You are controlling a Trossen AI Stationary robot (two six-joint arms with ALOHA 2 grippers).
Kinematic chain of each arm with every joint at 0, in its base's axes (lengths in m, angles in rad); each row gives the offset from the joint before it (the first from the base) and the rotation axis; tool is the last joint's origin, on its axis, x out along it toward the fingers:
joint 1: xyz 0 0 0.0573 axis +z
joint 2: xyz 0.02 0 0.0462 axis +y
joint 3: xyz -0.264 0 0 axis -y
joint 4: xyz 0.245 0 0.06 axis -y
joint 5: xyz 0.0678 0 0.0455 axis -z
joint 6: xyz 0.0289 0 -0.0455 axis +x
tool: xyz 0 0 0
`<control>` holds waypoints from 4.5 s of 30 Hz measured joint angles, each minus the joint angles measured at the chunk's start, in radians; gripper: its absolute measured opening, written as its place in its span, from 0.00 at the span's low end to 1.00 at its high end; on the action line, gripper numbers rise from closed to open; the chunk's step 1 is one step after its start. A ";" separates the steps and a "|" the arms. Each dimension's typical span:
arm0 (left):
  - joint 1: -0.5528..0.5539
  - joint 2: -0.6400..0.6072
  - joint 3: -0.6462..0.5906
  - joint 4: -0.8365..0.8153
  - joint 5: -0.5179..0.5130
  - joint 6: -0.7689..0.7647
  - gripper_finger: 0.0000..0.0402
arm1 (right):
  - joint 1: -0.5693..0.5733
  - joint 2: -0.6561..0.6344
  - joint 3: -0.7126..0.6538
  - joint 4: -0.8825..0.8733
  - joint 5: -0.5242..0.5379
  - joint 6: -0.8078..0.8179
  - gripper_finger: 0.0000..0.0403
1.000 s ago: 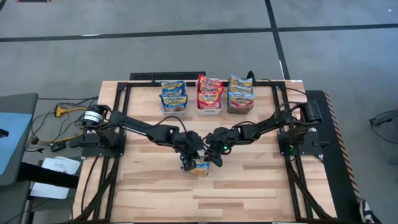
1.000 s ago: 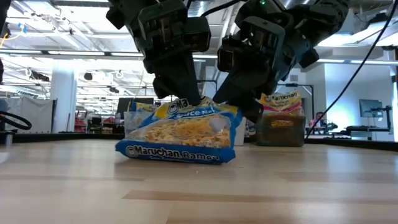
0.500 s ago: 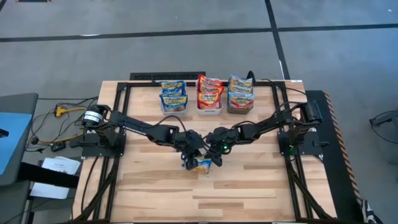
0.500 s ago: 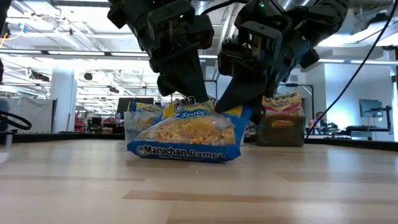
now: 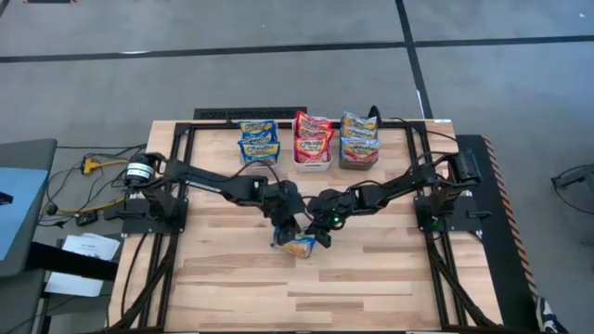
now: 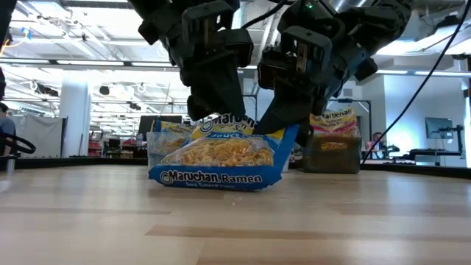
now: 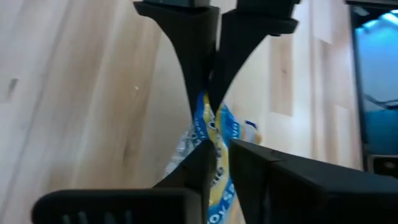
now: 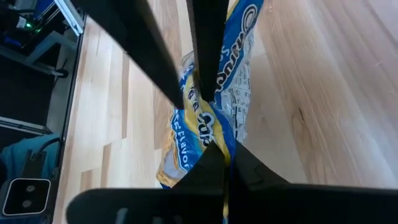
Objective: Sort Maruchan noodles
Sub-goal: Put the blue noodle pack into the transparent bin
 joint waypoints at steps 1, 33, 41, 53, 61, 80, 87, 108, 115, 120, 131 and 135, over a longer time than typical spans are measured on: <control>0.007 0.000 0.000 0.000 0.024 0.000 0.12 | 0.000 0.000 0.000 -0.002 0.000 0.000 0.03; 0.125 0.000 0.121 -0.346 0.329 0.112 0.36 | 0.027 -0.005 0.200 -0.307 -0.080 -0.264 0.02; 0.117 0.000 0.121 -0.343 0.323 0.214 0.36 | 0.021 -0.005 0.254 -0.366 -0.082 -0.288 0.02; 0.113 0.000 0.121 -0.370 0.339 0.300 0.36 | -0.002 -0.004 0.263 -0.382 -0.079 -0.288 0.02; 0.113 0.000 0.121 -0.368 0.339 0.310 0.36 | -0.009 -0.004 0.263 -0.384 -0.080 -0.287 0.02; 0.114 -0.001 0.120 -0.362 0.333 0.316 0.33 | -0.023 -0.032 0.333 -0.413 -0.078 -0.311 0.02; 0.114 -0.001 0.120 -0.369 0.335 0.316 0.15 | -0.023 -0.032 0.333 -0.431 -0.076 -0.311 0.03; 0.112 -0.001 0.121 -0.458 0.307 0.324 0.00 | -0.054 -0.041 0.377 -0.616 -0.076 -0.295 0.40; 0.115 -0.008 0.122 -0.475 0.288 0.362 0.00 | -0.062 -0.041 0.422 -0.677 -0.076 -0.303 0.42; 0.109 -0.007 0.122 -0.475 0.275 0.347 0.00 | -0.058 -0.041 0.423 -0.699 -0.078 -0.303 0.41; 0.109 -0.006 0.121 -0.468 0.251 0.348 0.07 | -0.059 -0.035 0.425 -0.699 -0.079 -0.338 0.44; 0.103 -0.006 0.119 -0.461 0.251 0.360 0.16 | -0.060 -0.034 0.425 -0.677 -0.047 -0.412 0.49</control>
